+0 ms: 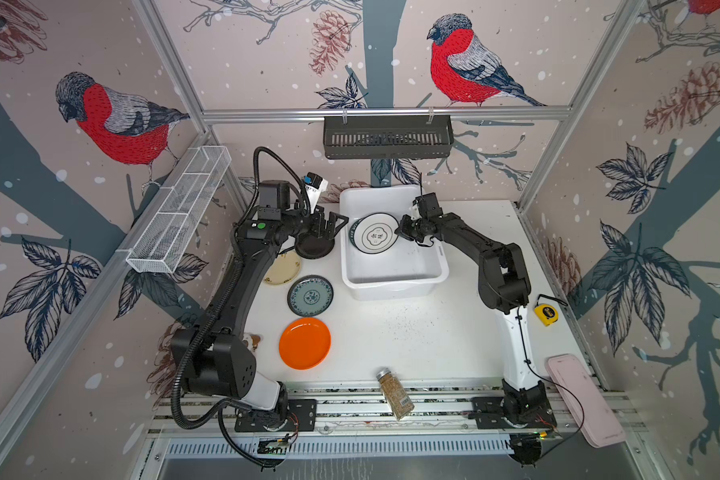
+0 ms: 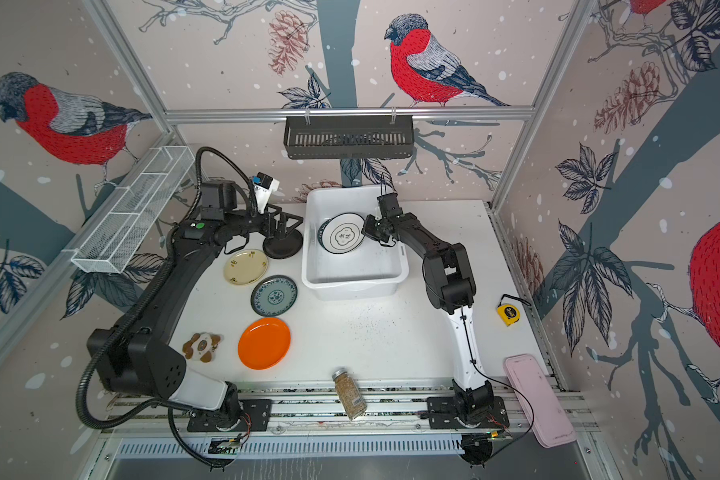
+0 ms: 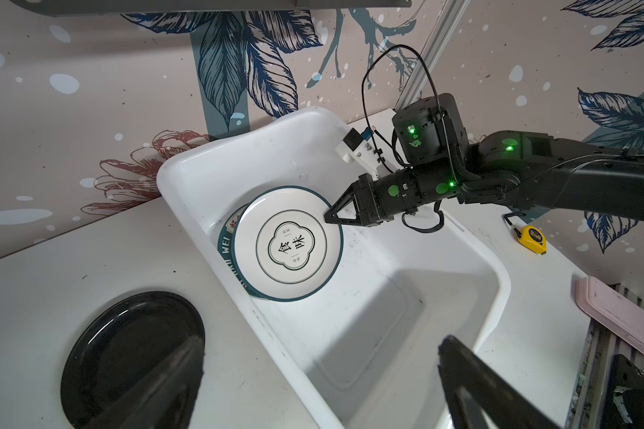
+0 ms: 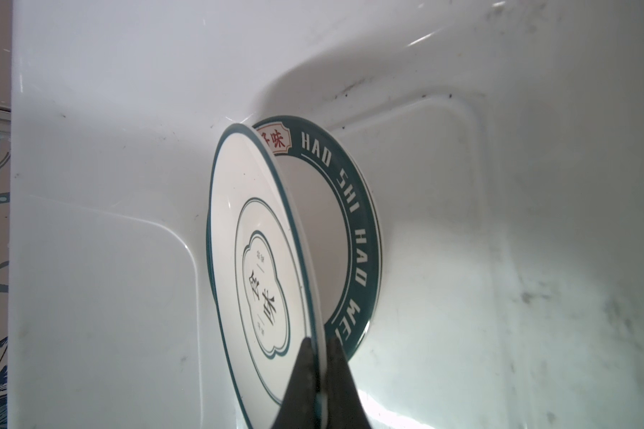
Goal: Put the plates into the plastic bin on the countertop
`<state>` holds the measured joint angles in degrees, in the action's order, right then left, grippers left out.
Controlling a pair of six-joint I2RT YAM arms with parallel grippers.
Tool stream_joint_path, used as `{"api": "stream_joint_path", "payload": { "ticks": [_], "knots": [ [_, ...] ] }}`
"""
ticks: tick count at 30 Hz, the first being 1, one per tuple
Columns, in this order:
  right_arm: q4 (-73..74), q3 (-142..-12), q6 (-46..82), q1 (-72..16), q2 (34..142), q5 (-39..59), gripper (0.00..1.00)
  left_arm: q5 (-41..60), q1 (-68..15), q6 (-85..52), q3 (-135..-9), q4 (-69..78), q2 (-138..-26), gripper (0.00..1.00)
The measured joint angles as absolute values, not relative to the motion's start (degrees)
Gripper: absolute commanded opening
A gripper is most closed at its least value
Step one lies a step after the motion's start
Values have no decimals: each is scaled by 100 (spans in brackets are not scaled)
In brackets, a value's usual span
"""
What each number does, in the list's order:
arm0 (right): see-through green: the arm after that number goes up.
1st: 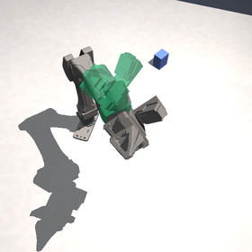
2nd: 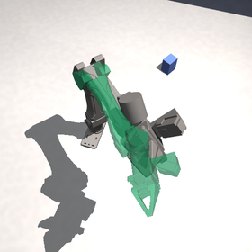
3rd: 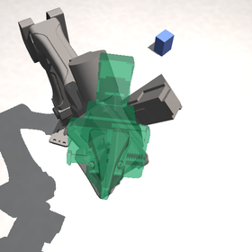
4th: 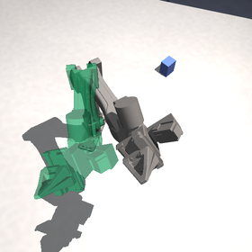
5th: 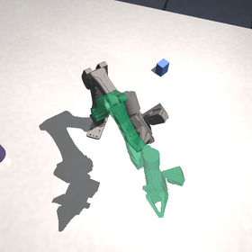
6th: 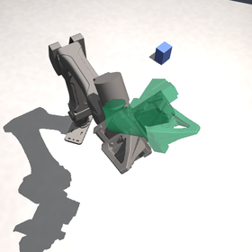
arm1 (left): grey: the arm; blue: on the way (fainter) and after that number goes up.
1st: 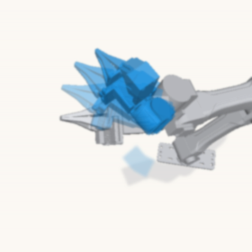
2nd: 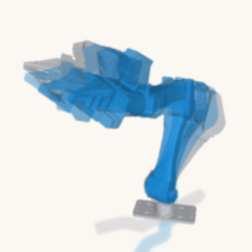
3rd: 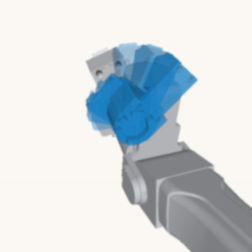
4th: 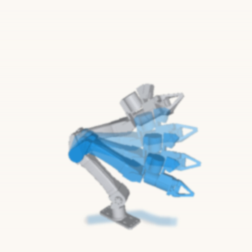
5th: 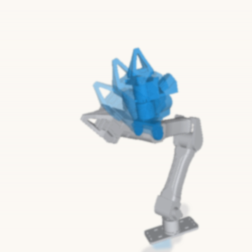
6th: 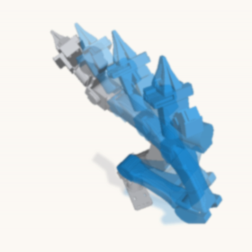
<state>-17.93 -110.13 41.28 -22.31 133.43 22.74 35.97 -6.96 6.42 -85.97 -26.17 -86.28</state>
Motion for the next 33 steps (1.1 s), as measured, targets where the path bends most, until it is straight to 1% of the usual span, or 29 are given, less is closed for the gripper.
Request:
{"api": "stream_joint_path", "payload": {
  "ticks": [16, 25, 33],
  "knots": [
    [-1645, -11203, 4375, -2206, 13592, 2412, 11, 3605, -694, 642, -8608, -2613, -8628, 97],
    [-1883, -11646, 4370, -2235, 13837, 2397, 15, 3627, -694, 644, -8608, -2611, -8628, 97],
    [-2095, -11795, 4370, -2248, 13922, 2392, 17, 3662, -692, 646, -8606, -2611, -8624, 97]
  ]
}}
